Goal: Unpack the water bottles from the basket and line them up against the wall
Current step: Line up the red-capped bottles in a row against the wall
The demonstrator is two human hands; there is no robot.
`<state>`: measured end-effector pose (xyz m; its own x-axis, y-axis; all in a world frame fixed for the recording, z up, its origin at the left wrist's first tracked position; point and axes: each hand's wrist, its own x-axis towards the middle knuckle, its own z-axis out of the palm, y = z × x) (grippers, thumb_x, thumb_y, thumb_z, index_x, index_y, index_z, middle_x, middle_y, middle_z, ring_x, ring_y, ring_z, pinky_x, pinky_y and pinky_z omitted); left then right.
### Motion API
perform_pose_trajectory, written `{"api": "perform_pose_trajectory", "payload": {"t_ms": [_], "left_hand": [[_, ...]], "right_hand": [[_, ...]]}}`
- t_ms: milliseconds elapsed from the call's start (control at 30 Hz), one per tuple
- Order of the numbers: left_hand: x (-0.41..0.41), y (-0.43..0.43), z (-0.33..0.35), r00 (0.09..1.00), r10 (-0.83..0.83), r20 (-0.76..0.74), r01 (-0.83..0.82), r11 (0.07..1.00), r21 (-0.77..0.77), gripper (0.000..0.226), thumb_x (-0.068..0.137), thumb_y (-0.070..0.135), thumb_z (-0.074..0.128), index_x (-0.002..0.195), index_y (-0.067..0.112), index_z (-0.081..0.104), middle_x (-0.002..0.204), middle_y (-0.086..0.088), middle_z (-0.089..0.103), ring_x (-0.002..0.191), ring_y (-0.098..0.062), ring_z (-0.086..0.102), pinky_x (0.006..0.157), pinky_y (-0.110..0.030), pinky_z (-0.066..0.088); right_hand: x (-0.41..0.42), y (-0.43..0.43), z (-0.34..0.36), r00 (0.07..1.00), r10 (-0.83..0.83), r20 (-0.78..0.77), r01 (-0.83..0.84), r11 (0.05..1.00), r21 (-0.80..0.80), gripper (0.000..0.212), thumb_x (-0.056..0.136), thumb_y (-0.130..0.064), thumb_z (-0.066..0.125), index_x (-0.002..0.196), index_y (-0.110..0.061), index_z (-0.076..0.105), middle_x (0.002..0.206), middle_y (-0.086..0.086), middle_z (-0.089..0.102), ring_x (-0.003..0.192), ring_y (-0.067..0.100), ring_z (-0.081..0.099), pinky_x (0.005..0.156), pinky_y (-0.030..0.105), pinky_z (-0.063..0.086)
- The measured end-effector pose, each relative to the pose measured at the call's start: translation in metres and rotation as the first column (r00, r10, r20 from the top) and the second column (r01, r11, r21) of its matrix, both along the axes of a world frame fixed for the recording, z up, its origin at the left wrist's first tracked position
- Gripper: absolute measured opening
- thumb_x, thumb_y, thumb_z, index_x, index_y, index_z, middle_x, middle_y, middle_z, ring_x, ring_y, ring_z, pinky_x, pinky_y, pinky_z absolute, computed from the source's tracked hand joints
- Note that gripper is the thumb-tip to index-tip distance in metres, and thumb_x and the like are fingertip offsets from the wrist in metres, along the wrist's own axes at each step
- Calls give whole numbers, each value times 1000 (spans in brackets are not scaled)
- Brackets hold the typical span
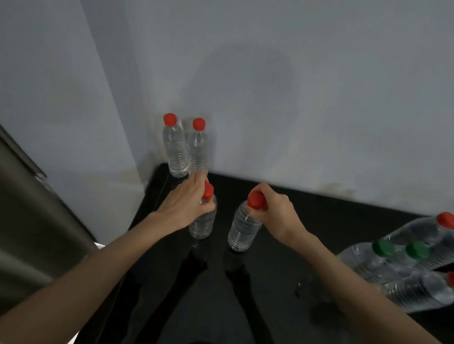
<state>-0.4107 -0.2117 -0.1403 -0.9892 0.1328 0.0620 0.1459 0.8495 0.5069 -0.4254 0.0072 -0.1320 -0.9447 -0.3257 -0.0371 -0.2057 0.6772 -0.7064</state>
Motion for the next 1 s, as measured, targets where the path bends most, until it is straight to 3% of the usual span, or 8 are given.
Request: {"api": "perform_pose_trajectory", "payload": {"t_ms": [200, 367, 433, 567, 733, 867, 1000], "left_hand": [[-23, -19, -14, 1000, 2, -17, -1, 998, 69, 33, 85, 26, 67, 103, 19, 40, 100, 1, 49, 79, -12, 53, 71, -30, 47], [-17, -22, -34, 991, 47, -127, -24, 984, 178, 36, 83, 27, 68, 111, 17, 49, 114, 0, 46, 102, -13, 52, 75, -34, 51], [-13, -22, -49, 983, 131, -128, -88, 951, 297, 41, 82, 28, 70, 117, 17, 52, 118, 0, 45, 107, -15, 53, 77, -37, 55], [-2, -17, -76, 989, 139, -41, -89, 806, 585, 53, 82, 26, 71, 130, 25, 48, 127, 2, 49, 118, -9, 52, 98, -39, 49], [-1, -12, -89, 985, 166, 52, -158, 730, 665, 74, 72, 22, 82, 135, 33, 43, 129, 10, 56, 123, -3, 51, 103, -38, 47], [-6, -12, -91, 979, 202, 17, -161, 725, 669, 70, 70, 21, 84, 131, 27, 50, 121, 11, 63, 114, -2, 58, 97, -37, 51], [-22, -8, -83, 974, 227, -20, -157, 733, 662, 67, 69, 19, 84, 124, 37, 52, 112, 16, 66, 108, 0, 62, 94, -34, 53]], "right_hand": [[-12, -20, -15, 998, -61, 2, 61, 997, -41, 23, 86, -24, 69, 103, -17, 55, 92, 0, 64, 81, 14, 60, 71, 26, 49], [-6, -26, -31, 990, -131, -51, 127, 989, -81, 27, 85, -23, 70, 105, -24, 53, 99, -3, 55, 88, 7, 54, 77, 19, 43], [-1, -27, -42, 983, -178, -47, 174, 982, -75, 35, 83, -26, 72, 112, -26, 52, 106, 0, 46, 96, 13, 49, 87, 27, 45], [10, -34, -64, 969, -249, -9, 246, 961, -126, 59, 77, -25, 76, 127, -25, 46, 122, 0, 46, 114, 20, 48, 100, 44, 46], [19, -41, -79, 950, -308, 59, 313, 916, -253, 72, 76, -25, 79, 134, -27, 38, 126, -6, 53, 116, 7, 56, 100, 41, 50], [8, -42, -76, 962, -267, 50, 271, 937, -221, 69, 77, -24, 77, 134, -28, 38, 125, -5, 52, 115, 9, 55, 99, 42, 50], [-13, -39, -74, 963, -266, 37, 268, 941, -209, 62, 76, -26, 77, 128, -29, 42, 119, -7, 55, 111, 10, 58, 96, 45, 51]]}}
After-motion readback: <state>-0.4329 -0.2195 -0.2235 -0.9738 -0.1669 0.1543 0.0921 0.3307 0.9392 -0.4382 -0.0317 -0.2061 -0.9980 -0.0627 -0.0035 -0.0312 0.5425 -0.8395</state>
